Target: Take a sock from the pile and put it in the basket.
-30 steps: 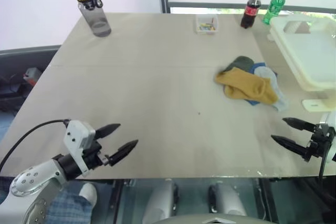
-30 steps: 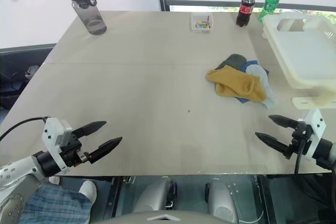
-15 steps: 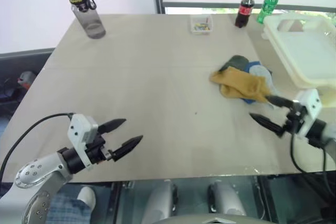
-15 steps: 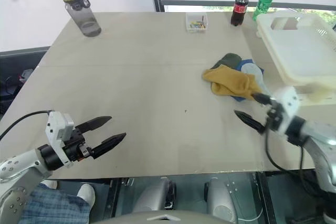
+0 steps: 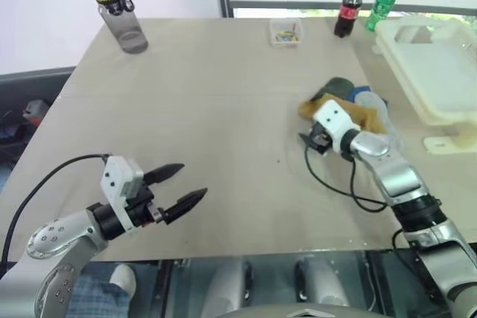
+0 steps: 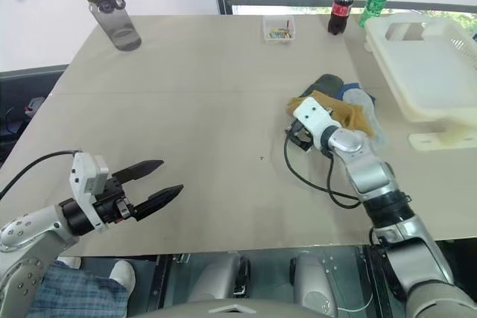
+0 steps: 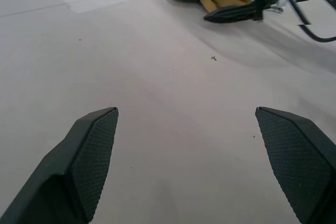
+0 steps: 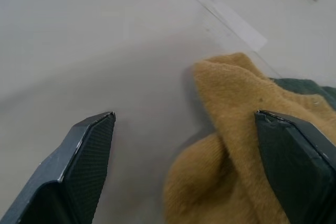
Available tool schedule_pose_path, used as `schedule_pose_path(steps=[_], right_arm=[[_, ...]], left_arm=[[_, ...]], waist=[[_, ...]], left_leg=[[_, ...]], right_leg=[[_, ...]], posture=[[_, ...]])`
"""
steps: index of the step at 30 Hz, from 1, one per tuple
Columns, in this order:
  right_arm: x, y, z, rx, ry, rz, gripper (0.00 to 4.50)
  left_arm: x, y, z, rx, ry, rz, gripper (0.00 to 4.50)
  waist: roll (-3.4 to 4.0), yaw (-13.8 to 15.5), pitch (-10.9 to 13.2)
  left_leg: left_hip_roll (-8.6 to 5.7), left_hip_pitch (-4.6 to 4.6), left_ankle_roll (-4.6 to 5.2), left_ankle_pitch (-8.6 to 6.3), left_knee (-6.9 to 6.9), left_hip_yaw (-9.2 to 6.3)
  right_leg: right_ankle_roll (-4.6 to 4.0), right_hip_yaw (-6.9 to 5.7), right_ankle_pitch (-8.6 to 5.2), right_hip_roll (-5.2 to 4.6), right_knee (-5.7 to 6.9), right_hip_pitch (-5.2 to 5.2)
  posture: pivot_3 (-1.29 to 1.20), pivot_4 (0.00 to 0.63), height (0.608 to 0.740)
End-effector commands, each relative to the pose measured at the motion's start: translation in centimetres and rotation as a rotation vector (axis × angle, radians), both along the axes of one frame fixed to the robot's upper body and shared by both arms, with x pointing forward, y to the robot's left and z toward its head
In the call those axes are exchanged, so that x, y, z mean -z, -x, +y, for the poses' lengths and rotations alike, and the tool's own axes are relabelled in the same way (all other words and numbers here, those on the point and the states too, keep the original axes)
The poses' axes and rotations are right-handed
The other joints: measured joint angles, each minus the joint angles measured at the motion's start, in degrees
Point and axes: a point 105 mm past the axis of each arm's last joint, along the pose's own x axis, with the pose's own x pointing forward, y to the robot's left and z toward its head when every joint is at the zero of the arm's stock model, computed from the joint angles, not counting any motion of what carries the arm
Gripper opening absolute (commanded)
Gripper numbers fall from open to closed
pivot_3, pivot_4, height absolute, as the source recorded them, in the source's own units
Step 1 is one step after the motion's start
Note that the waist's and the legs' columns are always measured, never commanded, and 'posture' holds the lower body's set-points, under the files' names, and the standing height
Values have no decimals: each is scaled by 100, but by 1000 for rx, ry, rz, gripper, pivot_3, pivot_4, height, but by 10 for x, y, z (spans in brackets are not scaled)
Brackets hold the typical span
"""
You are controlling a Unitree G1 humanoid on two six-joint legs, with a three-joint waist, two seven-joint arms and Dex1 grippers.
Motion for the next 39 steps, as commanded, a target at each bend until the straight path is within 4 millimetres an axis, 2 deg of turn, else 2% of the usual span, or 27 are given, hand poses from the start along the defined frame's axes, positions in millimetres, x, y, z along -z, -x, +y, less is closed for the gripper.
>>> schedule_pose_path(steps=[1, 3, 12, 20, 24, 26, 30, 34, 37, 39], right_arm=[[-17, -10, 7, -3, 29, -108, 4371], [-17, -14, 9, 4, 49, -129, 4371], [-13, -23, 12, 17, 112, -173, 44], [-24, -18, 21, -48, 108, -229, 44], [-25, 10, 46, -210, 31, -153, 44], [-24, 21, 51, -255, 24, -125, 44], [-15, 53, 72, -370, 5, -23, 44], [-5, 74, 96, -444, -23, 35, 44], [-8, 86, 117, -527, -53, 6, 44], [-20, 92, 134, -571, -115, -11, 44]], left_arm=[[-4, 3, -2, -2, -3, -26, 4500], [-2, 4, -3, -4, -2, -25, 4500], [-3, 3, -4, -11, 3, -37, 4500], [-4, 0, -3, -7, -3, -39, 4500], [-5, -1, -3, -2, -6, -38, 4500], [-5, -1, -3, 0, -7, -38, 4500], [-5, -1, -3, 4, -6, -35, 4500], [-5, -1, -5, 7, -2, -37, 4500], [-5, 0, -5, 5, -1, -37, 4500], [-5, 2, -5, 2, 2, -34, 4500]], waist=[[0, -2, 0], [0, -3, 0], [0, -17, 0], [0, -27, 0], [0, -25, 0], [0, -19, 0], [-1, -9, -1], [-1, -15, -1], [-1, -14, -1], [-1, -18, -1]], left_leg=[[1, 0, 0, 0, -1, 1], [1, 0, 0, 0, -2, 2], [2, 1, 0, 0, -3, 10], [4, 0, 0, 0, -5, 14], [6, -1, 0, 0, -10, 14], [8, -2, 1, -1, -12, 13], [7, -2, 4, -3, -12, 13], [9, -1, 5, -3, -12, 11], [9, 1, 3, -3, -12, 11], [9, 1, 1, -2, -12, 11]], right_leg=[[0, 1, 0, 0, 0, 0], [0, 2, 0, 0, 0, -1], [1, 10, 0, 1, 3, -6], [1, 14, 1, 0, 4, -10], [1, 15, 1, 0, 3, -14], [1, 15, 1, 0, 2, -15], [1, 15, 1, -4, 2, -14], [0, 14, 1, -11, 3, -15], [0, 14, 1, -10, 4, -15], [0, 14, 1, -7, 3, -16]], posture=[[0, 150, 740], [0, 150, 740], [0, 150, 740], [0, 150, 740], [0, 150, 740], [0, 150, 740], [0, 150, 740], [0, 150, 740], [0, 150, 740], [0, 150, 740]])
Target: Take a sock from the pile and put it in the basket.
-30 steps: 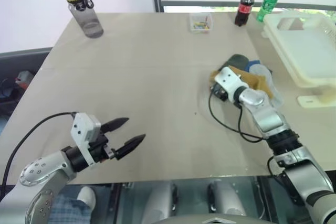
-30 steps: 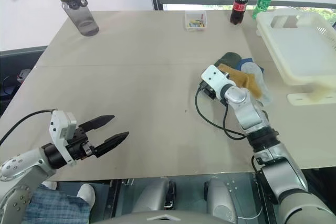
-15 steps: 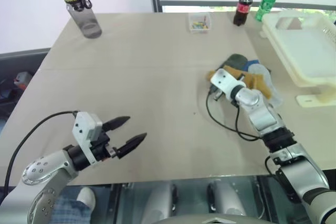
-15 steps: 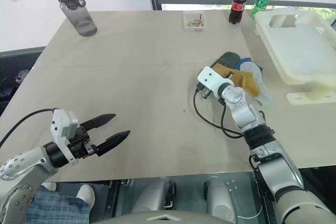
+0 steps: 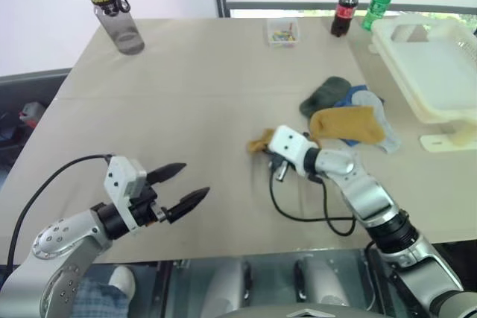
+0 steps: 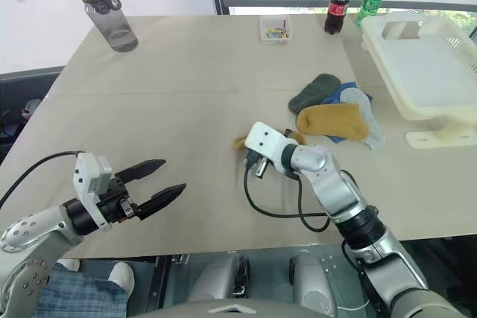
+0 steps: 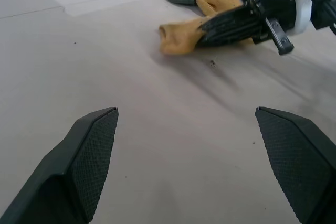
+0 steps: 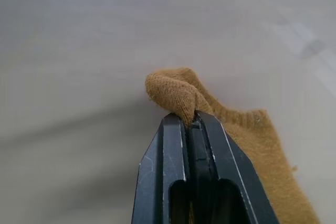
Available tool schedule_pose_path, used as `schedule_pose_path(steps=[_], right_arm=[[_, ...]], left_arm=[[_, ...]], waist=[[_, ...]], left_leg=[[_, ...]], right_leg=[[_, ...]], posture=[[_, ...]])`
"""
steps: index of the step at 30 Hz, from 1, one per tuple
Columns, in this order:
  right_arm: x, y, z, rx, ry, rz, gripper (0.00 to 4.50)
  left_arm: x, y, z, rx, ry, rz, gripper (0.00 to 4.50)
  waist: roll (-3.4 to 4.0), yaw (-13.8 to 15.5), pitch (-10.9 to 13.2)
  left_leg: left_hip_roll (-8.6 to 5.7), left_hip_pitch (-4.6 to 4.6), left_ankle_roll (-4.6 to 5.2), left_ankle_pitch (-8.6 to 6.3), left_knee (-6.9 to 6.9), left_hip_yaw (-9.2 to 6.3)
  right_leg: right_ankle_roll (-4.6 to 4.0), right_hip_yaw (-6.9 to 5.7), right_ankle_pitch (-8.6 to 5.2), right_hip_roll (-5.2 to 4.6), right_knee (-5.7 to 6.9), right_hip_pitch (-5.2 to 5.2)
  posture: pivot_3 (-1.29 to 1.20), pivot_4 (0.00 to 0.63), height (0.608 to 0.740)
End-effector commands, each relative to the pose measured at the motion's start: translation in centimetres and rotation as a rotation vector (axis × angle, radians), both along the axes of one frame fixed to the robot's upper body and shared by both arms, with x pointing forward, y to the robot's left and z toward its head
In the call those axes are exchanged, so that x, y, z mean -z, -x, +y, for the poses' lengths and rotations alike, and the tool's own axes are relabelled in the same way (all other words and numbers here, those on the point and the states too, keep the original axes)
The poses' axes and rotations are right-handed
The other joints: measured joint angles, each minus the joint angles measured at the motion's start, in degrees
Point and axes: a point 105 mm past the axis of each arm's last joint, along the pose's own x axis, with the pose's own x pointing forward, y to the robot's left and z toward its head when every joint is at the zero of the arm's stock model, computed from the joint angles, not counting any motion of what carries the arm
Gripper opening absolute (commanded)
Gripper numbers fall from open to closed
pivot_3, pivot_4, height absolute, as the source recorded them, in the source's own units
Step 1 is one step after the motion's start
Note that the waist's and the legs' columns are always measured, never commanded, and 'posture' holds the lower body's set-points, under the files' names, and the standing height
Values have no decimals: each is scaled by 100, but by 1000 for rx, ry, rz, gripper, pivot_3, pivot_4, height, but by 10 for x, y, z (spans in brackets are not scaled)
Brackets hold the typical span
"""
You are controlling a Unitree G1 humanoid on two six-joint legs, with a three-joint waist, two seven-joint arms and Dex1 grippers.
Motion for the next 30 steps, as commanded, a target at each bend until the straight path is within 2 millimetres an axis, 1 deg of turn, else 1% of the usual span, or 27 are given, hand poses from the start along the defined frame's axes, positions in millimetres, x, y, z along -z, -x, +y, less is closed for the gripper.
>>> schedule_pose_path(steps=[1, 3, 5, 6, 7, 8, 9, 10, 11, 12, 13, 15, 16, 18, 19, 21, 22, 23, 24, 26, 27, 28, 29, 30], right_arm=[[-36, 15, 32, -98, -143, -62, 44], [-65, 13, 46, -89, -289, -85, 44], [-104, 11, 51, -68, -503, -107, 44], [-118, 9, 49, -44, -597, -89, 44], [-128, 5, 43, 1, -698, -50, 44], [-127, -3, 31, 77, -749, -13, 44], [-120, -10, 20, 144, -755, 13, 44], [-106, -16, 7, 199, -708, 14, 44], [-85, -21, -7, 261, -612, 10, 44], [-71, -23, -16, 295, -545, 7, 44], [-51, -25, -30, 350, -471, 21, 44], [-29, -22, -46, 386, -376, 14, 44], [-17, -20, -53, 404, -321, 17, 44], [-1, -19, -66, 466, -259, 36, 44], [3, -19, -72, 490, -241, 36, 44], [5, -20, -76, 503, -237, 34, 44], [6, -20, -77, 513, -244, 62, 330], [3, -21, -79, 530, -271, 67, 723], [-1, -23, -81, 551, -293, 58, 907], [-8, -27, -86, 594, -327, 27, 1906], [-11, -29, -88, 611, -339, 15, 2331], [-15, -29, -88, 602, -353, -3, 2766], [-21, -29, -88, 585, -364, -32, 3330], [-27, -29, -86, 557, -372, -58, 3643]], left_arm=[[-7, 5, -2, 9, -5, -26, 4500], [-6, 7, -2, 8, -1, -22, 4500], [-6, 10, -1, 7, -2, -16, 4500], [-5, 10, -1, 6, -2, -15, 4500], [-6, 11, 0, 5, -3, -14, 4500], [-6, 11, 0, 3, -3, -15, 4500], [-6, 12, 1, 1, -2, -15, 4500], [-7, 12, 1, -1, -3, -15, 4500], [-6, 13, 1, -3, -2, -13, 4500], [-6, 13, 1, -3, -1, -12, 4500], [-5, 14, 1, -3, 0, -11, 4500], [-5, 14, 0, -3, 1, -9, 4500], [-5, 14, 0, -2, 2, -9, 4500], [-4, 13, 0, 3, 1, -7, 4500], [-4, 13, 0, 5, 0, -7, 4500], [-5, 12, 1, 8, 0, -7, 4500], [-5, 11, 1, 9, 0, -8, 4500], [-5, 11, 0, 12, -1, -8, 4500], [-5, 10, 0, 15, -1, -9, 4500], [-5, 10, 0, 18, -2, -9, 4500], [-5, 9, 1, 19, -3, -9, 4500], [-5, 9, 1, 21, -3, -10, 4500], [-5, 8, 0, 23, -3, -11, 4500], [-6, 7, 0, 25, -3, -13, 4500]], waist=[[0, -16, 0], [-1, -20, 1], [-2, -33, 1], [-2, -39, 0], [-3, -36, 0], [-4, -19, -1], [-15, 19, -8], [-25, 42, -19], [-31, 44, -26], [-50, 48, -41], [-63, 47, -49], [-83, 18, -61], [-64, -2, -49], [-45, -95, -38], [-45, -127, -38], [-45, -140, -38], [-45, -134, -38], [-45, -131, -38], [-46, -124, -39], [-46, -115, -39], [-46, -113, -39], [-46, -110, -39], [-46, -106, -39], [-46, -100, -39]], left_leg=[[0, 0, 0, 0, 0, 0], [0, -1, -1, 0, -2, 0], [2, 0, -3, 1, -3, 0], [2, 0, -3, 1, -3, -2], [2, -1, -5, 2, -3, -4], [2, -1, -6, 2, -3, -6], [1, -2, -6, 1, -5, -8], [-2, -3, -7, 1, -9, -12], [-8, -3, -7, 1, -11, -17], [-12, -3, -7, 1, -16, -19], [-19, -4, -6, 1, -17, -20], [-33, -6, -3, 0, -17, -13], [-35, -4, -3, 0, -17, -8], [-26, 0, -3, 2, -18, 11], [-8, 4, -6, 4, -23, 14], [15, 14, -6, 3, -32, 13], [18, 17, -5, 3, -39, 12], [19, 20, -5, 4, -44, 9], [19, 20, -5, 4, -44, 8], [17, 18, -4, 3, -44, 9], [14, 17, -4, 3, -44, 10], [11, 15, -4, 3, -44, 10], [7, 14, -5, 3, -44, 10], [6, 13, -5, 3, -44, 9]], right_leg=[[0, 1, 0, 0, 0, -1], [0, 1, 0, 0, 0, -3], [0, 2, 0, 0, 4, -8], [0, 0, 0, -1, 4, -11], [-1, -1, 1, -2, 5, -11], [-1, -2, 1, -3, 4, -11], [-1, -3, 1, -5, 2, -10], [-1, -7, 1, -9, -3, -8], [-2, -10, 0, -28, -9, -5], [-3, -12, 0, -33, -11, -4], [-3, -17, 0, -38, -15, -1], [-3, -19, 0, -49, -19, 1], [-2, -14, 0, -50, -18, -1], [-1, 7, 1, -40, -3, -11], [-2, 11, 0, -15, 1, -14], [-12, 13, 4, 11, 2, -14], [-15, 12, 4, 15, 2, -14], [-17, 9, 4, 28, 4, -14], [-17, 10, 4, 37, 4, -14], [-17, 12, 4, 33, 2, -14], [-17, 13, 4, 29, 0, -14], [-16, 13, 4, 25, -1, -14], [-16, 13, 4, 21, -2, -14], [-16, 11, 4, 20, -3, -14]], posture=[[0, 150, 740], [0, 150, 740], [0, 150, 740], [0, 150, 740], [0, 150, 740], [0, 150, 740], [0, 150, 740], [0, 150, 740], [0, 150, 740], [0, 150, 740], [0, 150, 740], [0, 150, 740], [0, 150, 740], [0, 150, 740], [0, 150, 740], [0, 150, 740], [0, 150, 740], [0, 150, 740], [0, 150, 740], [0, 150, 740], [0, 150, 740], [0, 150, 740], [0, 150, 740], [0, 150, 740]])
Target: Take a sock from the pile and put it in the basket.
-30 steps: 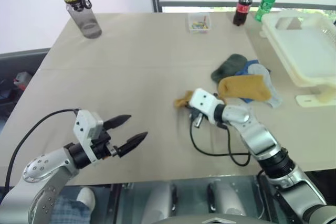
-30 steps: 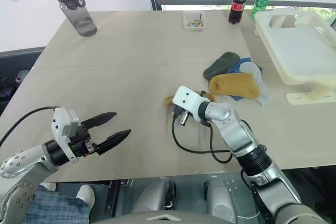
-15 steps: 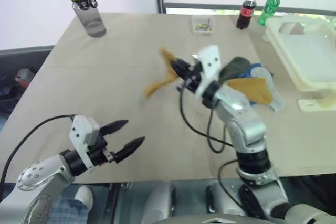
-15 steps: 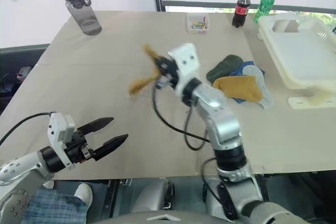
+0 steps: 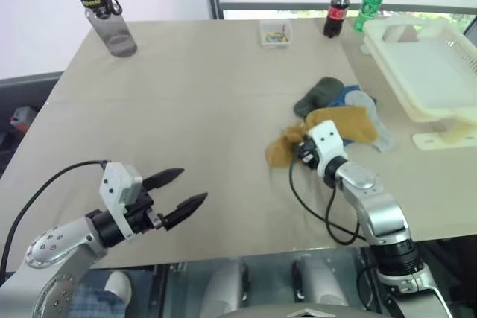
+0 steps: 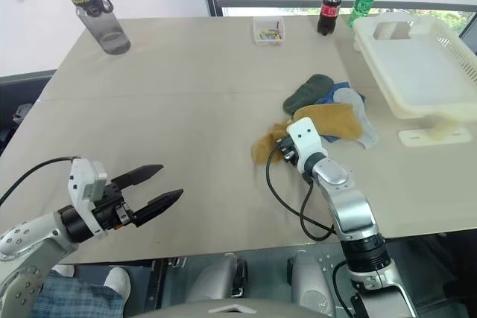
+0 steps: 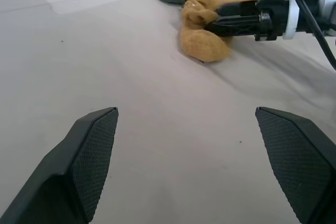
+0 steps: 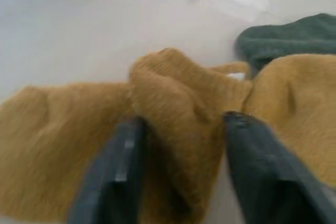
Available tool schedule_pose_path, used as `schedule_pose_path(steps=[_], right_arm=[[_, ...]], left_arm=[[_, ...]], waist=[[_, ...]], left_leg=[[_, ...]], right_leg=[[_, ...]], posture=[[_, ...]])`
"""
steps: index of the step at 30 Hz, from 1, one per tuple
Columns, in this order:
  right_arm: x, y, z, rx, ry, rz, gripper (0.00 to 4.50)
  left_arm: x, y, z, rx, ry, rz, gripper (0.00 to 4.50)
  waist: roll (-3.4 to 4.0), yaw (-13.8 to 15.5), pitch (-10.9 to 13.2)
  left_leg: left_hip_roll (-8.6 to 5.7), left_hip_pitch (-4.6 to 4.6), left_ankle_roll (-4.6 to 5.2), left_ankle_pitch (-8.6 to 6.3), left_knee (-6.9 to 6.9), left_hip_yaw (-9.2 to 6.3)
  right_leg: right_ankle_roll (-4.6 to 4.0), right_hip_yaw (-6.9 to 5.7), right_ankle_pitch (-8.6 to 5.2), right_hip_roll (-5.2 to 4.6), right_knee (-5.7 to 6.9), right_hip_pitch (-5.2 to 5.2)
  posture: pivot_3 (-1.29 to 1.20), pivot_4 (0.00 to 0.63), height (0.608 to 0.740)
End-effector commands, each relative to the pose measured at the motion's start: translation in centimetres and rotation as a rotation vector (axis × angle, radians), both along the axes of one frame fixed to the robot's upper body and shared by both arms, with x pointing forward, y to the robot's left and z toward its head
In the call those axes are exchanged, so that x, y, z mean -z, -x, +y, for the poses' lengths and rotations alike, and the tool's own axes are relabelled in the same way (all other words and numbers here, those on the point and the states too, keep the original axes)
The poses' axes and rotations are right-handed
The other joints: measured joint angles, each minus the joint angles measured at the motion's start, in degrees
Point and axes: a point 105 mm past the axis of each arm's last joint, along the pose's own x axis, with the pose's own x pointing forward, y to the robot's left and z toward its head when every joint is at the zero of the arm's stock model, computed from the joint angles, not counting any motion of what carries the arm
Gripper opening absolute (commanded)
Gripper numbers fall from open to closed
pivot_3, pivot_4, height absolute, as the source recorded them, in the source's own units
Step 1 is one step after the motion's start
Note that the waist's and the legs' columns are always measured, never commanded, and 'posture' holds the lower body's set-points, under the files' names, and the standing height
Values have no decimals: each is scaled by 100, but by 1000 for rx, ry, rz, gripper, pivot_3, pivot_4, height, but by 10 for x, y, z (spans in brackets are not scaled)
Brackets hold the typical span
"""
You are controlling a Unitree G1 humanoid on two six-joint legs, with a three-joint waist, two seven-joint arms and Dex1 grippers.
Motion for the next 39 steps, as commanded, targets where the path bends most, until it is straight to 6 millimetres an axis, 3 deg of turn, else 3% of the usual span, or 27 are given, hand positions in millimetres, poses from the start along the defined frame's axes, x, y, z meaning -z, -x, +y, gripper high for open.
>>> schedule_pose_path(steps=[1, 2, 7, 13, 17, 21, 25, 26, 28, 33, 34, 36, 39], right_arm=[[-41, 1, 2, -54, -22, -187, 4217], [-46, 2, 5, -86, -3, -221, 4478], [-64, 8, 25, -197, 45, -319, 4478], [-50, 2, 39, -239, 157, -283, 4478], [-44, -8, 36, -183, 224, -254, 4478], [-42, -14, 27, -136, 275, -247, 2734], [-42, -14, 24, -131, 296, -243, 642], [-41, -13, 23, -134, 306, -239, 642], [-37, -11, 22, -139, 319, -220, 188], [-46, -7, 27, -180, 308, -235, 188], [-48, -6, 28, -189, 304, -233, 385], [-53, -5, 31, -194, 288, -231, 1000], [-55, -3, 33, -205, 295, -223, 2507]], left_arm=[[-6, -1, -2, 25, -8, -27, 4500], [-6, -2, -2, 26, -8, -28, 4500], [-6, -4, -3, 31, -7, -32, 4500], [-6, -3, -4, 32, -5, -36, 4500], [-6, -2, -4, 26, -5, -36, 4500], [-5, -2, -5, 16, 0, -40, 4500], [-4, -2, -6, 15, 2, -40, 4500], [-4, -2, -7, 14, 3, -40, 4500], [-4, -2, -7, 14, 5, -40, 4500], [-3, -3, -7, 13, 4, -41, 4500], [-3, -3, -7, 13, 3, -40, 4500], [-3, -3, -6, 11, 2, -40, 4500], [-3, -3, -6, 11, 1, -41, 4500]], waist=[[0, 9, 0], [1, 7, 0], [1, -22, 0], [-2, 1, -1], [-2, 3, -1], [-2, 5, -1], [-2, 3, -1], [-2, 2, -1], [-2, 2, -1], [-2, 1, -1], [-2, -3, -1], [-2, -5, -1], [-2, -3, -1]], left_leg=[[0, -1, 0, 0, 0, 0], [-1, -1, -1, 0, 0, 0], [2, 0, -1, 1, 0, -1], [2, 1, -4, 3, 0, 0], [0, 0, -21, 12, 0, -1], [0, -1, -22, 13, 0, -2], [0, -2, -21, 12, -1, -2], [0, -2, -21, 12, -1, -2], [0, -2, -21, 12, 0, -2], [0, -2, -21, 12, 0, -1], [0, -2, -21, 12, 0, -2], [0, -2, -20, 12, -1, -2], [0, -2, -20, 12, -1, -2]], right_leg=[[0, -1, 0, -1, -1, 0], [0, -1, 0, -1, -1, 0], [0, -1, 0, 2, 0, -1], [0, -1, 0, 0, 1, -1], [0, -2, 0, -4, 0, -1], [0, -3, 0, -5, 0, -2], [0, -3, 0, -10, -1, -2], [0, -3, 0, -10, 0, -2], [0, -3, 0, -10, 0, -2], [0, -3, 0, -10, 0, -2], [0, -3, 0, -10, 0, -2], [0, -2, 0, -9, 0, -2], [0, -3, 0, -10, 0, -2]], posture=[[0, 150, 740], [0, 150, 740], [0, 150, 740], [0, 150, 740], [0, 150, 740], [0, 150, 740], [0, 150, 740], [0, 150, 740], [0, 150, 740], [0, 150, 740], [0, 150, 740], [0, 150, 740], [0, 150, 740]])
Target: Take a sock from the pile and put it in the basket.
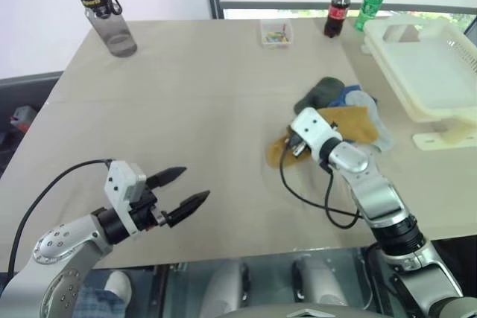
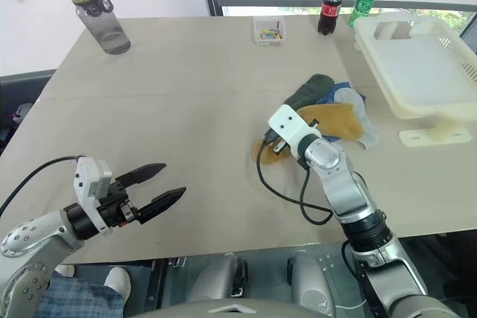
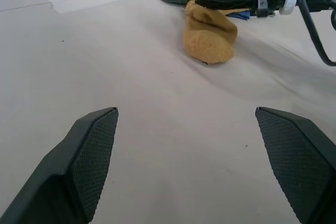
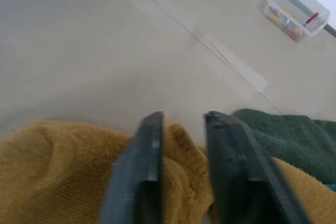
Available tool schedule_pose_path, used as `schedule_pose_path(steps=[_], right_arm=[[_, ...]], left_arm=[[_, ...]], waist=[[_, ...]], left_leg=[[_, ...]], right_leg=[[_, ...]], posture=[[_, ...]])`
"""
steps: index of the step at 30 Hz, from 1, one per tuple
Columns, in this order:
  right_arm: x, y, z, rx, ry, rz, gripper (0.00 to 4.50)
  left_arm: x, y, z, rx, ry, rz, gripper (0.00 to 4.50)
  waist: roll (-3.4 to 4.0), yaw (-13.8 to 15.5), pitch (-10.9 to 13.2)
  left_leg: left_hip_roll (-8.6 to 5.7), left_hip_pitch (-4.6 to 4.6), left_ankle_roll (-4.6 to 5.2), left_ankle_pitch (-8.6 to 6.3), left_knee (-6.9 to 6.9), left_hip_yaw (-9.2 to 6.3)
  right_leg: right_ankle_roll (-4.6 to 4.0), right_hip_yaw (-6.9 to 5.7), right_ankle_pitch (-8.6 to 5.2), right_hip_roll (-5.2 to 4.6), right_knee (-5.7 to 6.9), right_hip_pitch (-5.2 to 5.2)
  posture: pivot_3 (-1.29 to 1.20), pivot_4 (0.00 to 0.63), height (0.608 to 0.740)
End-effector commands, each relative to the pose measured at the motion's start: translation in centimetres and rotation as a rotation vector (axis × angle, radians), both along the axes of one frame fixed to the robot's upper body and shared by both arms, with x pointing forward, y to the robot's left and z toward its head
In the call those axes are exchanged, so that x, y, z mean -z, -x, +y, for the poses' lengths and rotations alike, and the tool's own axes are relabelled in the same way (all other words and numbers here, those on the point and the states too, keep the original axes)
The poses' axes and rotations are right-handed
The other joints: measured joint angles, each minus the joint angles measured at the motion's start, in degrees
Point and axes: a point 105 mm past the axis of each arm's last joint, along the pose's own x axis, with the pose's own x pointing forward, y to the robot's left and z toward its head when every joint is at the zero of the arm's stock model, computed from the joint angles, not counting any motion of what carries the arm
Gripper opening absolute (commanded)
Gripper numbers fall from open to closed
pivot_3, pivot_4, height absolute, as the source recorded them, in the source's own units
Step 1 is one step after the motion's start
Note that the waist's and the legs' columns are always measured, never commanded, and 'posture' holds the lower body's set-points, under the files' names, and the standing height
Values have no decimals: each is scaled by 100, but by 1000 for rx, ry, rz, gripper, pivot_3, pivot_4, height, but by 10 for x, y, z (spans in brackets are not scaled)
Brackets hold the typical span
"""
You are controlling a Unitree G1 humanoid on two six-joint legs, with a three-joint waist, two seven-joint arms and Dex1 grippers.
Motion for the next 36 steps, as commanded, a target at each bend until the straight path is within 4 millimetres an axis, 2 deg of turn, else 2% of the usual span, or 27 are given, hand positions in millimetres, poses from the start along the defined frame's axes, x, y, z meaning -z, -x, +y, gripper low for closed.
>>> schedule_pose_path(steps=[1, 2, 7, 10, 15, 25, 30, 36], right_arm=[[-17, 7, 7, -46, -2, -29, 2988], [-13, 9, 8, -52, 12, -9, 3382], [-5, 11, 5, -47, 58, 19, 3382], [-4, 9, 2, -20, 62, 25, 2467], [-5, 6, -2, 8, 62, 16, 123], [-5, 7, -7, 49, 46, 62, 47], [-9, 23, 17, -42, -74, 179, 47], [5, 34, 35, -119, -6, 255, 47]], left_arm=[[-7, 1, -4, 15, -6, -42, 4500], [-7, 2, -4, 15, -6, -42, 4500], [-6, 3, -4, 13, -5, -41, 4500], [-6, 3, -4, 11, -5, -41, 4500], [-6, 3, -3, 9, -7, -39, 4500], [-8, 2, -3, 10, -8, -44, 4500], [-8, 2, -4, 14, -7, -43, 4500], [-8, 3, -5, 17, -7, -38, 4500]], waist=[[0, 1, 0], [0, 2, 0], [0, 2, 0], [0, 3, 0], [0, 3, 0], [0, 5, 0], [0, -8, 0], [0, 8, 0]], left_leg=[[0, 0, 0, 0, 0, 0], [0, 0, 0, 0, 0, 0], [0, 0, 0, 0, 0, -1], [0, 0, 0, 0, 0, -1], [0, 0, -1, 0, 0, -1], [0, 0, 0, 0, 0, -1], [1, 0, 4, -2, 0, -2], [-1, 0, 18, -11, 0, -5]], right_leg=[[0, 0, 0, 0, 0, 0], [0, 0, 0, 0, -1, 0], [0, 0, 0, -3, -1, 0], [0, -1, 0, -3, 0, 0], [0, 0, 0, -2, -1, 0], [0, -1, 0, -2, -1, 0], [0, 0, 0, -2, -1, 0], [0, -5, 0, -5, -1, 0]], posture=[[0, 150, 740], [0, 150, 740], [0, 150, 740], [0, 150, 740], [0, 150, 740], [0, 150, 740], [0, 150, 740], [0, 150, 740]])
